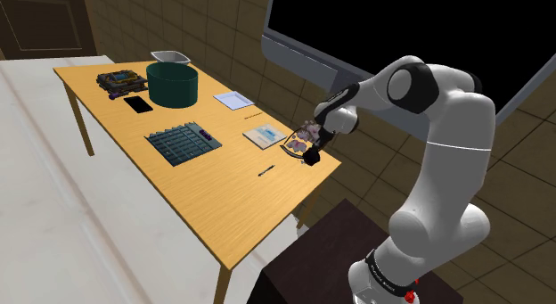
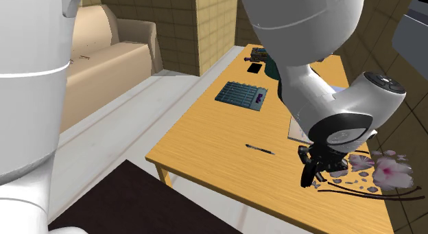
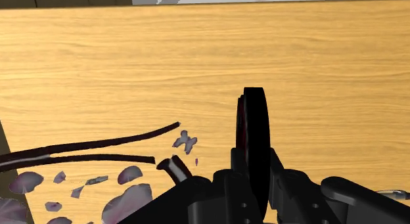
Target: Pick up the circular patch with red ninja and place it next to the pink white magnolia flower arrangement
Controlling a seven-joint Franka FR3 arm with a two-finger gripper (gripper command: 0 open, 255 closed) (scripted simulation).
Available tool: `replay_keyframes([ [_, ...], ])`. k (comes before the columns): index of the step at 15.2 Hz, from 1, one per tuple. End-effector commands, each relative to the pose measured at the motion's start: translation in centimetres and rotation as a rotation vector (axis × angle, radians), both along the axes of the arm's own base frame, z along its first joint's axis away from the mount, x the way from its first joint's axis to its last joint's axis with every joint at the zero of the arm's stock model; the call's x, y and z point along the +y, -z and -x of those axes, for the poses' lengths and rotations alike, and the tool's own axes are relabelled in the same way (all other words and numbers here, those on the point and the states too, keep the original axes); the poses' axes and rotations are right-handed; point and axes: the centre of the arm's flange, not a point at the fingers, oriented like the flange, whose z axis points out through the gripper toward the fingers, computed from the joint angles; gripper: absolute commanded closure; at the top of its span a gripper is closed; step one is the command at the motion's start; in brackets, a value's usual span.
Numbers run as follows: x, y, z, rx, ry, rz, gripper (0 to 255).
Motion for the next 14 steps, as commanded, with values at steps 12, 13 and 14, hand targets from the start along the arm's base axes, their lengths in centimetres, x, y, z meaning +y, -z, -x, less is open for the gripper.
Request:
replay_keyframes([
  [12, 0.1, 5.6, 0.0, 0.0, 0.0, 0.0, 255],
  [13, 0.1, 5.6, 0.0, 0.0, 0.0, 0.0, 255],
  [14, 0.1, 5.6, 0.0, 0.0, 0.0, 0.0, 255],
])
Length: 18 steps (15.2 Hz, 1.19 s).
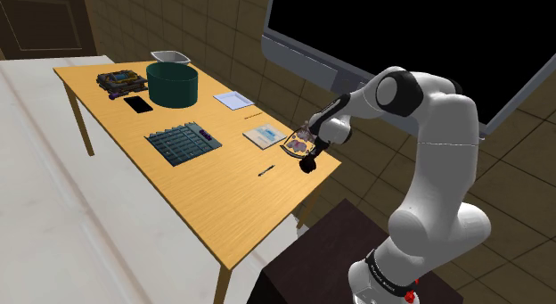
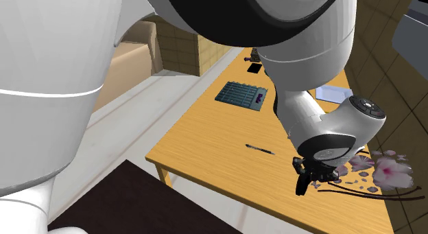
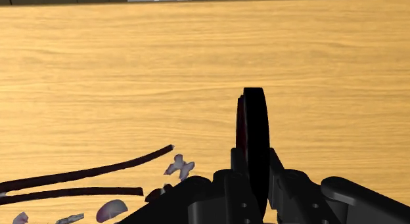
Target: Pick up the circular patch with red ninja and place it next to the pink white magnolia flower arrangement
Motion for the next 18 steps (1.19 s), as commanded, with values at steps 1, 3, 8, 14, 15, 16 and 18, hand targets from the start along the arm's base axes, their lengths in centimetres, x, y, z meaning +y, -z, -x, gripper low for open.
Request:
replay_keyframes([
  [1, 0.0, 0.0, 0.0, 0.0, 0.0, 0.0, 255],
  [3, 0.0, 0.0, 0.0, 0.0, 0.0, 0.0, 255],
  [8, 0.0, 0.0, 0.0, 0.0, 0.0, 0.0, 0],
  [14, -0.3, -4.9, 0.6, 0.0, 0.0, 0.0, 0],
  [15, -0.3, -4.9, 0.6, 0.0, 0.0, 0.0, 0],
  [16, -0.3, -4.9, 0.6, 0.0, 0.0, 0.0, 0],
  [18, -0.3, -4.9, 0.6, 0.0, 0.0, 0.0, 0],
])
